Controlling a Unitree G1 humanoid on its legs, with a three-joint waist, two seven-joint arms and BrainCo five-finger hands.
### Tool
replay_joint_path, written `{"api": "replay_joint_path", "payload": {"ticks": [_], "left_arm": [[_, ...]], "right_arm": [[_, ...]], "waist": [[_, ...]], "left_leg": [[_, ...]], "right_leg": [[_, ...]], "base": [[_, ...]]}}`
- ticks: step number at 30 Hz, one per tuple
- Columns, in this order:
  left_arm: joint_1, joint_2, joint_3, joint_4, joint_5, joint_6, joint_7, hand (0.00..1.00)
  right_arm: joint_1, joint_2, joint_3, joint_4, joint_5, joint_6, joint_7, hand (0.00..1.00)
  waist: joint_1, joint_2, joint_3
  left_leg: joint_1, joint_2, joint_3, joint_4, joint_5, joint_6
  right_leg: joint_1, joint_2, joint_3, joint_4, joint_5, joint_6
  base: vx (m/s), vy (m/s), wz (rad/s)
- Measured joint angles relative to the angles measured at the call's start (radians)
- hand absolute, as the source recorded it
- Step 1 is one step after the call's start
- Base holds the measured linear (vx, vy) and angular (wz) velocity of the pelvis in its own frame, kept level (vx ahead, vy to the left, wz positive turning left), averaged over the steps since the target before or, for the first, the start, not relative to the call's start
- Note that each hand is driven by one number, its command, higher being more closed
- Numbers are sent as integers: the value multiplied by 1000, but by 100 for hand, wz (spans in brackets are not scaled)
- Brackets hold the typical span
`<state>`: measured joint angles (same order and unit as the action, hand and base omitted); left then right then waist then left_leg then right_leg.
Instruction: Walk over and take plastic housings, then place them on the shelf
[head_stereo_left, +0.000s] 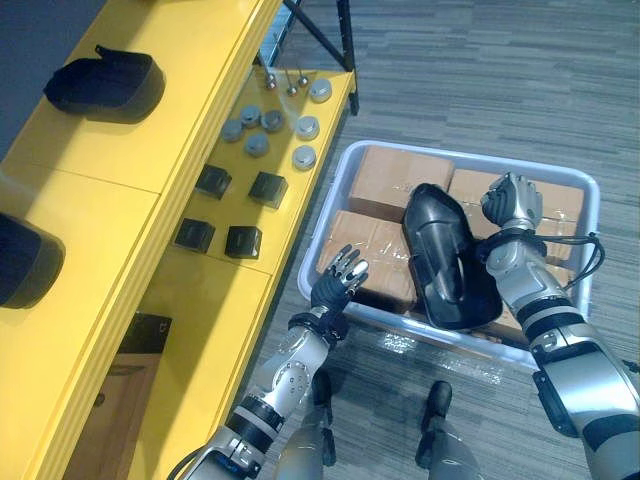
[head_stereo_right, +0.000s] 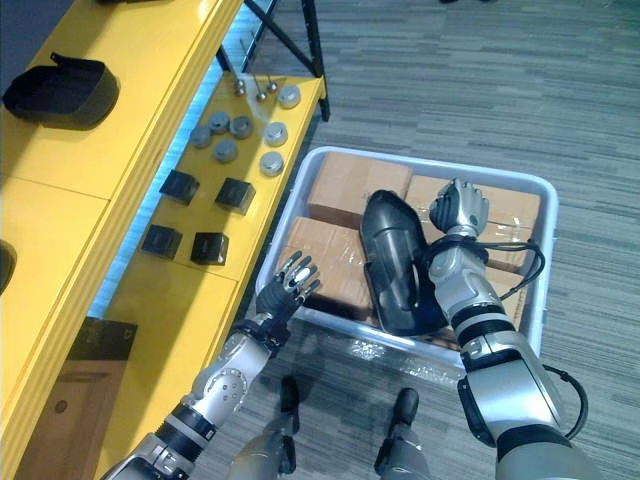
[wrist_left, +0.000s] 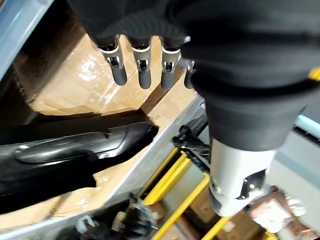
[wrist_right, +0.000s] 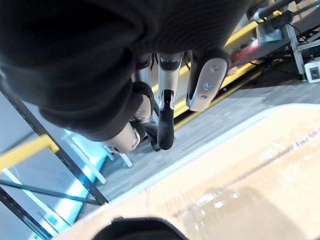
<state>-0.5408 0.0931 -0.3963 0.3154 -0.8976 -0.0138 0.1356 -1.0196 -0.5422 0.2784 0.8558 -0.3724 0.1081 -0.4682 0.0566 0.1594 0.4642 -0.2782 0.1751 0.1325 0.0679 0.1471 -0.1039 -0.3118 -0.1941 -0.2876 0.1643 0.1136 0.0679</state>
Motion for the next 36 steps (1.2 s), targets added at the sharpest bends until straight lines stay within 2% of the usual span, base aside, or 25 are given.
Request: {"api": "replay_joint_path", "payload": {"ticks": [4, 5, 9, 13, 18, 25, 32, 33, 36], "left_arm": [[-37, -8, -1, 79, 47, 26, 32, 0], [-58, -9, 0, 114, 62, 28, 38, 0], [-94, -4, 38, 142, 63, 25, 42, 0], [-106, -10, 38, 162, 63, 7, 58, 0], [-99, -9, 38, 177, 58, 5, 76, 0], [-86, -12, 40, 176, 55, -13, 76, 0], [-73, -18, 58, 167, 15, -13, 75, 0], [-72, -18, 59, 164, 14, -13, 75, 0], [-72, -23, 74, 160, -3, -14, 74, 0]], "right_arm": [[3, 41, 0, -52, 0, -2, -2, 100], [2, 50, 1, -70, 0, -1, 3, 0], [5, 83, 2, -96, 6, 50, 92, 0], [8, 91, 19, -49, 13, 106, 119, 0], [16, 95, 17, -4, 17, 150, 146, 0], [37, 97, 4, 45, 11, 163, 148, 0], [73, 100, -4, 61, 4, 177, 253, 0], [82, 101, -3, 61, -14, 185, 260, 100], [78, 100, -4, 60, -69, 197, 280, 100]], "waist": [[-28, -26, 1], [-37, -34, 1], [-39, -65, -5], [-39, -67, -5], [-37, -67, -5], [-28, -67, -5], [-25, -66, -5], [-25, -66, -5], [-27, -66, -5]], "left_leg": [[27, 4, 10, -7, 1, -3], [36, 4, 11, -7, -1, -5], [50, 13, 33, -7, -6, -11], [37, 15, 33, -7, -7, -11], [18, 15, 33, -9, -6, -11], [-9, 6, 31, -9, -4, -8], [-26, -7, 30, -10, 0, -2], [-27, -9, 29, -10, 1, -1], [-29, -13, 28, -10, 2, 1]], "right_leg": [[20, 5, 7, -5, 2, -2], [30, 5, 7, -7, 2, -2], [32, 16, 29, -21, 11, -4], [28, 21, 27, -39, 19, -4], [11, 22, 26, -46, 26, -6], [-17, 13, 26, -42, 25, -4], [-40, -3, 27, -23, 21, 1], [-43, -5, 27, -18, 20, 3], [-47, -10, 28, -13, 19, 4]], "base": [[26, -4, -9], [21, 19, -7], [6, 14, -16], [0, 3, -1], [14, 5, 0], [12, 10, 1], [-4, 7, 1], [0, 0, 0], [0, 0, 0]]}}
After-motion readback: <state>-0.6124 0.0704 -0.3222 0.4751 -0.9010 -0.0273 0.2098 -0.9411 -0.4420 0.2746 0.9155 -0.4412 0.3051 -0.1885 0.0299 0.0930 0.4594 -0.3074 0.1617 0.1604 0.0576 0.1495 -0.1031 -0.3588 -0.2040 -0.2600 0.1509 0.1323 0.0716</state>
